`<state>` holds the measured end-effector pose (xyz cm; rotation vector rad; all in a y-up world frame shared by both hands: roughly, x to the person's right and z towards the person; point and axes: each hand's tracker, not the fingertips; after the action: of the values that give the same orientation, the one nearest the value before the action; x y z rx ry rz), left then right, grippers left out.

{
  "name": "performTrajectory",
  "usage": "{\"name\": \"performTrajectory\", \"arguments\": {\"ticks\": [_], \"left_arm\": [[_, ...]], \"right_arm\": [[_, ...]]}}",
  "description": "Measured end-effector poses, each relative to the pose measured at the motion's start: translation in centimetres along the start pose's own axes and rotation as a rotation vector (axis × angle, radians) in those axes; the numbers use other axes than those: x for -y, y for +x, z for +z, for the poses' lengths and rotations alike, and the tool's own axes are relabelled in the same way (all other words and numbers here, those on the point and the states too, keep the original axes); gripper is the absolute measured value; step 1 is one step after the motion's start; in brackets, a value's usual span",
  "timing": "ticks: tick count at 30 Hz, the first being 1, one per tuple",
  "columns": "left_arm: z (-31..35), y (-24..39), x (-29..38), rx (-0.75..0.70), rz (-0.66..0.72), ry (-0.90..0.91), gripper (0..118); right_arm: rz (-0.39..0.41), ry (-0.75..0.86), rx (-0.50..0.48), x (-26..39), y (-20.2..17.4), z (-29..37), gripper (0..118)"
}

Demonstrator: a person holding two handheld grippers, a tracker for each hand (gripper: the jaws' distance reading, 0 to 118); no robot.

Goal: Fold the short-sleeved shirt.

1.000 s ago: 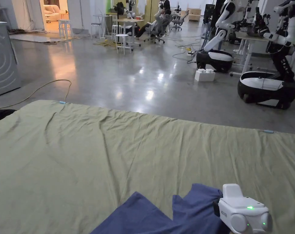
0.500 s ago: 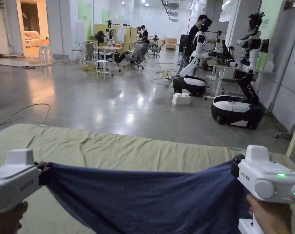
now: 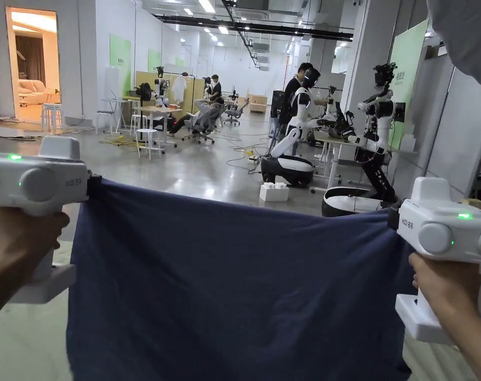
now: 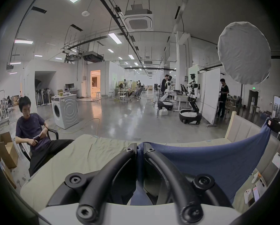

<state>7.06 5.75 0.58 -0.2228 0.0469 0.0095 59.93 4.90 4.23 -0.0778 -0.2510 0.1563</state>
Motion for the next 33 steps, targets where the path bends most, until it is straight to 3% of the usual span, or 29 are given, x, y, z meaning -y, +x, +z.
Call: {"name": "performTrajectory", "arguments": {"ticks": [8,19,21,22,24,33], "left_arm": [[-4.4,0.4,-4.6,-0.028,-0.029,0.011,7],[-4.4,1.7,-8.7,-0.033,0.0,0.079,7],[-4.2,2.2,-8.9,-0.045,-0.002,0.09,7],[-4.0,2.5,-9.0,-0.045,-0.01,0.084,7],[-7.2,0.6,-9.1,-0.049,-0.006,0.053,7],[-9.2,-0.2,-4.2,-0.042,-0.02,0.005,7]], "right_arm": [[0.031,0.041,0.027,-4.9,-0.4,-3.4,6],[0.062,0.114,0.047,-9.6,-1.1,-5.6,6],[0.028,0.116,0.041,-10.2,-1.0,-5.8,6],[0.004,0.098,0.043,-10.1,-1.1,-6.2,6],[0.03,0.132,0.051,-10.1,-1.3,-6.2,6],[0.104,0.065,0.034,-4.0,-1.7,-5.8,6]]}}
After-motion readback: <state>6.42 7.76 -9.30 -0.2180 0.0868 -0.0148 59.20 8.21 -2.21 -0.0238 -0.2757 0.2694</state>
